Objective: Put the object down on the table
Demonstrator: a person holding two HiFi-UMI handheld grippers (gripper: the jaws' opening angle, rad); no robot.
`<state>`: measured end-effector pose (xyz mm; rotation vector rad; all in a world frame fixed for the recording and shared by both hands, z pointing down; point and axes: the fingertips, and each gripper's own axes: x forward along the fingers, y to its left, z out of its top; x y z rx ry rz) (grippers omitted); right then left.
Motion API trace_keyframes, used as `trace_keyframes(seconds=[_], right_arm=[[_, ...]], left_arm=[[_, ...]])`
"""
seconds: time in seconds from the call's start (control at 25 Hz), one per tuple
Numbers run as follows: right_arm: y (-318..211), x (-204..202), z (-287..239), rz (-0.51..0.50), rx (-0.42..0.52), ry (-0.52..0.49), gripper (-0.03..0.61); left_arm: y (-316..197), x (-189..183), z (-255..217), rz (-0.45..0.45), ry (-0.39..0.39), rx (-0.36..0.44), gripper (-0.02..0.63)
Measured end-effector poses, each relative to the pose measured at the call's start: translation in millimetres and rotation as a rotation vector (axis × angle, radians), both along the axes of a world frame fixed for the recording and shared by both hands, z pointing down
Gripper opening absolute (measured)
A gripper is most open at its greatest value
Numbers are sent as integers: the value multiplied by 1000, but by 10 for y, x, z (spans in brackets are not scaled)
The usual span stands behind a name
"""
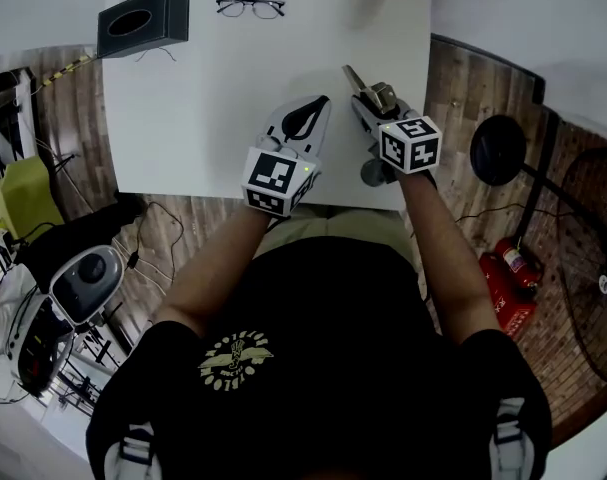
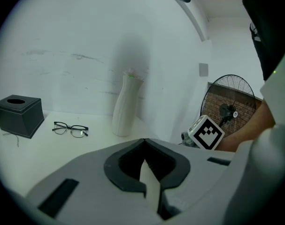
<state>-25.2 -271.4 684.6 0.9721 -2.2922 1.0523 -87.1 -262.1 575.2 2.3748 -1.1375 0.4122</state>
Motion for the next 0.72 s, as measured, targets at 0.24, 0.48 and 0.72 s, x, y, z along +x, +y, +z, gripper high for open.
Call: trace_keyframes(seconds=[0.24, 0.48, 0.72], right_arm=[[-38, 173, -34, 32, -3, 54, 285], [-46, 348, -153, -10, 87, 184, 296], [-51, 453, -328, -29, 140, 223, 298]], left_arm=[[-52, 36, -96, 8, -7, 9, 8], [-109, 27, -190, 8, -9, 13, 8], [-106, -17, -287, -11, -5, 16, 8]])
